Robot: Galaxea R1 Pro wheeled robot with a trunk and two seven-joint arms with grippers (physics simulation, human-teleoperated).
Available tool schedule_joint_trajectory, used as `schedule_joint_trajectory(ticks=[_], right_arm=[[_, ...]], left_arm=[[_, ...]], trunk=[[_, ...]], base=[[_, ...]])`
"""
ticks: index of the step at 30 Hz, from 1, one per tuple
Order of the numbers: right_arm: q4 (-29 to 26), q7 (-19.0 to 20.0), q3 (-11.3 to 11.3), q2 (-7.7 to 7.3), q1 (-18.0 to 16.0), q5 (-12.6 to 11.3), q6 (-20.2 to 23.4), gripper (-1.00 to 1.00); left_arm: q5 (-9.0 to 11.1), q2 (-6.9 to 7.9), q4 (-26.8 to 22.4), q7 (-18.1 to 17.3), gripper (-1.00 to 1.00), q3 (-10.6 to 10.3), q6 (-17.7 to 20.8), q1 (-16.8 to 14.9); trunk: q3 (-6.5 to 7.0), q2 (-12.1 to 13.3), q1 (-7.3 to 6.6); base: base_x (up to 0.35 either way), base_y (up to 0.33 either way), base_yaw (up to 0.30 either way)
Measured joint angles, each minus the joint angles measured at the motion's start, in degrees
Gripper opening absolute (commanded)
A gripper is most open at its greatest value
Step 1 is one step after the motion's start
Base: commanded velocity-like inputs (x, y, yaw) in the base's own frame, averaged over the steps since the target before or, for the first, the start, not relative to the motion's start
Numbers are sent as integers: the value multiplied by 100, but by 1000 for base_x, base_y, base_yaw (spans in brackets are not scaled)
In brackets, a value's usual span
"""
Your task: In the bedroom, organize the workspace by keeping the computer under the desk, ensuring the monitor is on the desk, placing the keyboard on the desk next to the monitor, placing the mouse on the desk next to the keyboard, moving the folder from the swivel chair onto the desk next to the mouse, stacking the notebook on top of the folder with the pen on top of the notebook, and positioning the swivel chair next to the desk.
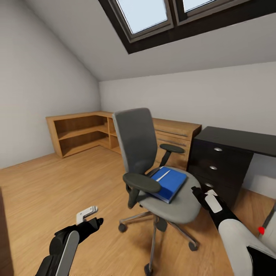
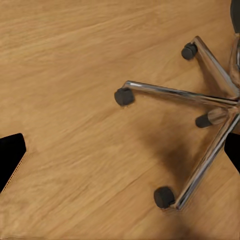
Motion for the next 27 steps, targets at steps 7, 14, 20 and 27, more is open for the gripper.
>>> schedule_joint_trajectory(ticks=[7,14,20,27], right_arm=[[1,27,5,9,3,-137,-17,100],[1,28,7,9,3,-136,-18,100],[1,28,13,9,3,-129,-18,100],[-15,21,18,13,3,-137,-12,100]], left_arm=[[-9,-9,81,22,100,-236,7,-3],[-12,-10,86,22,100,-274,8,-3],[-12,-10,86,16,100,-275,8,-3],[-12,-10,86,15,100,-277,7,-3]], trunk=[[0,0,0],[0,0,0],[0,0,0],[0,0,0]], base=[[0,0,114],[0,0,4],[0,0,0],[0,0,0]])
